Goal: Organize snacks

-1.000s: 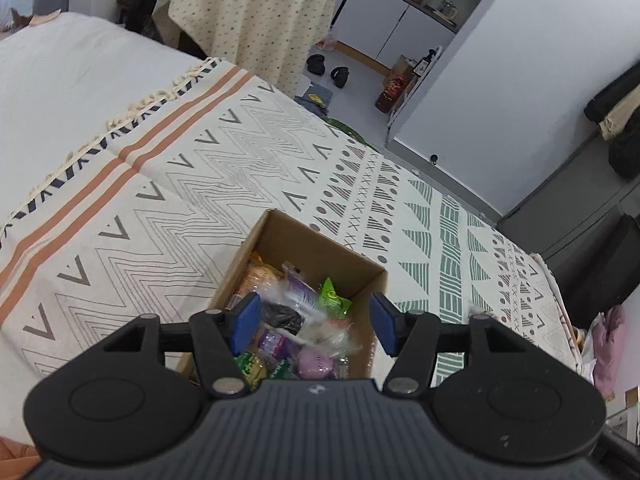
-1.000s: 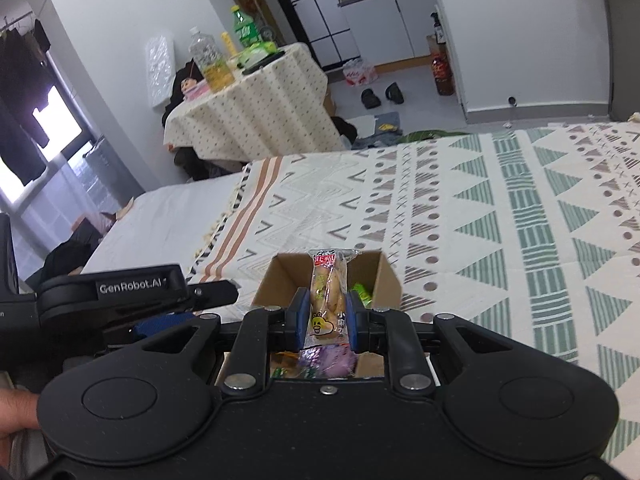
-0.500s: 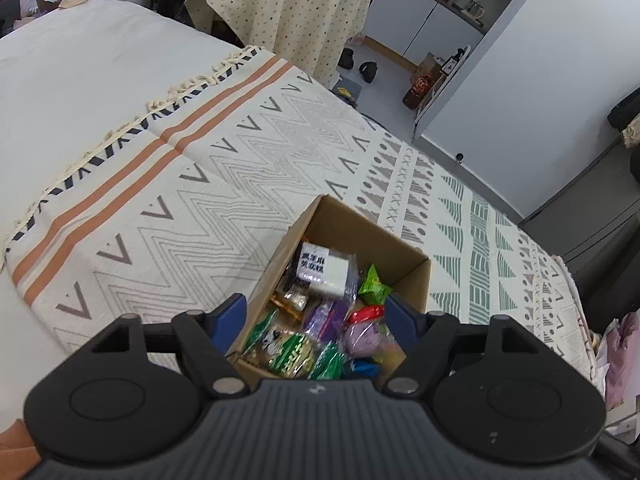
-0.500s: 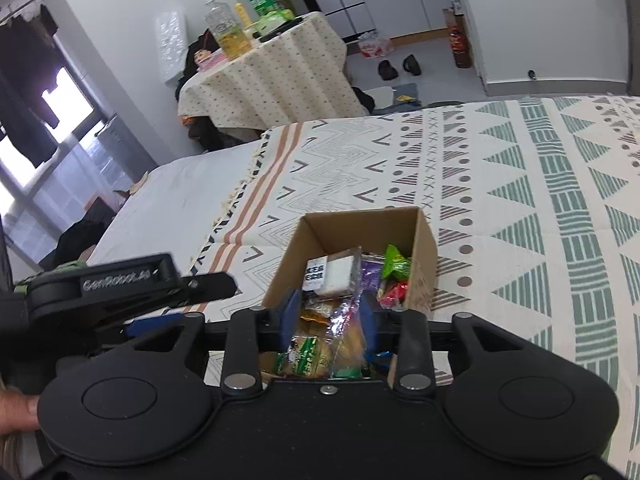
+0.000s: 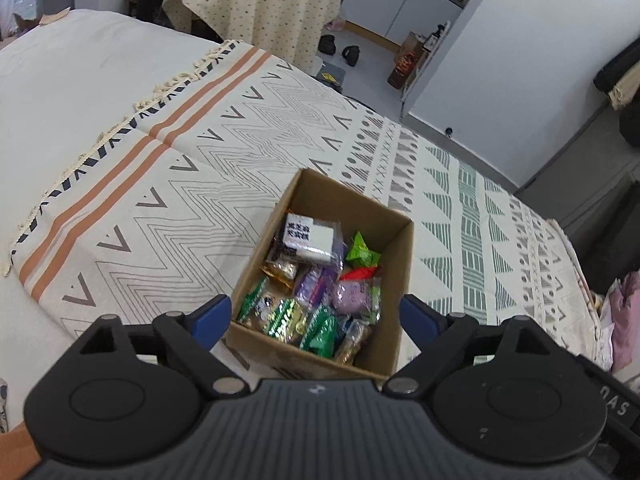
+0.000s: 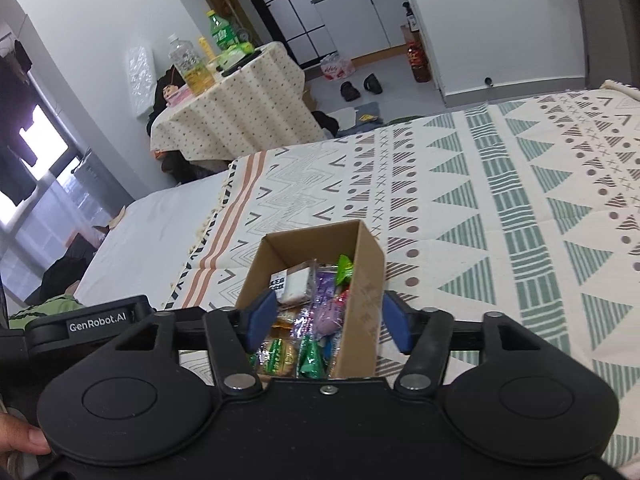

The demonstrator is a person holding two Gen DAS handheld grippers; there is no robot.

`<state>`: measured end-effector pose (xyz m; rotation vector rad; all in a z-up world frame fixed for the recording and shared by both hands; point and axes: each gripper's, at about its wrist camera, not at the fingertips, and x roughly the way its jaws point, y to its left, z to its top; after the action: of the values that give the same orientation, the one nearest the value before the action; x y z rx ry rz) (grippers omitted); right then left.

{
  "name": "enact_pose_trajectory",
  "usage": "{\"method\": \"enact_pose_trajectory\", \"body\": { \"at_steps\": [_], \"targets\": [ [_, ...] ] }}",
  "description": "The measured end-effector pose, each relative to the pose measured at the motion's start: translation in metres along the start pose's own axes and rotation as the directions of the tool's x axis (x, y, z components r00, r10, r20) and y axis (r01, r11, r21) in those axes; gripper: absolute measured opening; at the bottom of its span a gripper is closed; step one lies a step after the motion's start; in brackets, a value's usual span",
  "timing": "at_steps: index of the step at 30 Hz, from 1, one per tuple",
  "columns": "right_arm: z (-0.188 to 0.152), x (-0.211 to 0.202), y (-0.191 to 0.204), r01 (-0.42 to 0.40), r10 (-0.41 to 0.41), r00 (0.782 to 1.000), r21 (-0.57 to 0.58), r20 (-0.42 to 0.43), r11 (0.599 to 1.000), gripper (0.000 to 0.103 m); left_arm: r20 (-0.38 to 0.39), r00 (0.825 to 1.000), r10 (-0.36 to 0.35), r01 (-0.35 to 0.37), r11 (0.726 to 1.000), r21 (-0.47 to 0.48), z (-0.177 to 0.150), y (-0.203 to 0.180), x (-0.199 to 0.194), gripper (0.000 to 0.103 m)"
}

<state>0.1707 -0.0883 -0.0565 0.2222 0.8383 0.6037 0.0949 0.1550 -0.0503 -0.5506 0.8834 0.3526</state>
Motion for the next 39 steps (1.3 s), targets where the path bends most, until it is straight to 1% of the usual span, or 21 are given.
{"method": "enact_pose_trajectory", "body": {
  "at_steps": [3, 4, 7, 8, 9, 11, 14, 16, 19, 23, 29, 32, 36, 39],
  "targets": [
    [-0.002, -0.012, -0.006, 0.018, -0.018, 1.000, -0.014, 0.003, 1.000, 0.072, 0.002, 1.000, -0.005, 0.005, 1.000, 0.022, -0.006, -0.007, -0.007, 0.090],
    [-0.002, -0.014, -0.007, 0.023, -0.023, 1.000, -0.020, 0.002, 1.000, 0.073, 0.005, 1.000, -0.006, 0.006, 1.000, 0.029, -0.008, -0.010, -0.010, 0.090],
    [-0.005, -0.028, -0.012, 0.010, -0.010, 1.000, -0.009, 0.012, 1.000, 0.081, 0.018, 1.000, -0.009, 0.008, 0.998, 0.058, -0.013, -0.020, -0.021, 0.091],
    [-0.005, -0.033, -0.014, 0.009, -0.009, 1.000, -0.007, 0.019, 1.000, 0.085, 0.024, 1.000, -0.011, 0.010, 0.998, 0.069, -0.015, -0.023, -0.024, 0.091],
    [-0.006, -0.038, -0.015, 0.011, -0.011, 1.000, -0.008, 0.024, 1.000, 0.090, 0.028, 1.000, -0.012, 0.009, 0.997, 0.081, -0.016, -0.027, -0.028, 0.093],
    [-0.006, -0.047, -0.016, 0.020, -0.019, 0.999, -0.015, 0.038, 1.000, 0.097, 0.040, 0.999, -0.013, 0.009, 0.995, 0.101, -0.021, -0.033, -0.035, 0.096],
    [-0.006, -0.060, -0.022, 0.030, -0.029, 0.999, -0.003, 0.029, 1.000, 0.103, 0.054, 0.998, -0.026, 0.019, 0.993, 0.119, -0.031, -0.039, -0.046, 0.101],
    [-0.006, -0.069, -0.027, 0.028, -0.028, 0.999, 0.000, 0.026, 1.000, 0.103, 0.064, 0.997, -0.029, 0.020, 0.991, 0.131, -0.036, -0.042, -0.053, 0.103],
    [-0.008, -0.083, -0.034, 0.055, -0.055, 0.998, 0.008, 0.032, 0.998, 0.103, 0.067, 0.997, -0.026, 0.015, 0.988, 0.153, -0.041, -0.046, -0.063, 0.103],
    [-0.014, -0.103, -0.043, 0.074, -0.075, 0.995, 0.014, 0.061, 0.997, 0.103, 0.079, 0.996, -0.041, 0.027, 0.985, 0.168, -0.048, -0.052, -0.077, 0.103],
    [-0.022, -0.134, -0.050, 0.067, -0.067, 0.993, 0.009, 0.099, 0.998, 0.103, 0.099, 0.993, -0.067, 0.047, 0.981, 0.189, -0.062, -0.060, -0.097, 0.103],
    [-0.025, -0.147, -0.050, 0.078, -0.077, 0.990, -0.002, 0.115, 0.997, 0.103, 0.104, 0.992, -0.076, 0.054, 0.979, 0.198, -0.069, -0.062, -0.105, 0.103],
    [-0.033, -0.161, -0.050, 0.063, -0.060, 0.990, -0.016, 0.127, 0.998, 0.103, 0.111, 0.991, -0.078, 0.053, 0.975, 0.215, -0.078, -0.065, -0.116, 0.103],
    [-0.039, -0.171, -0.049, 0.083, -0.077, 0.987, -0.041, 0.141, 0.996, 0.103, 0.118, 0.989, -0.084, 0.054, 0.970, 0.236, -0.084, -0.068, -0.124, 0.103]
  ]
}}
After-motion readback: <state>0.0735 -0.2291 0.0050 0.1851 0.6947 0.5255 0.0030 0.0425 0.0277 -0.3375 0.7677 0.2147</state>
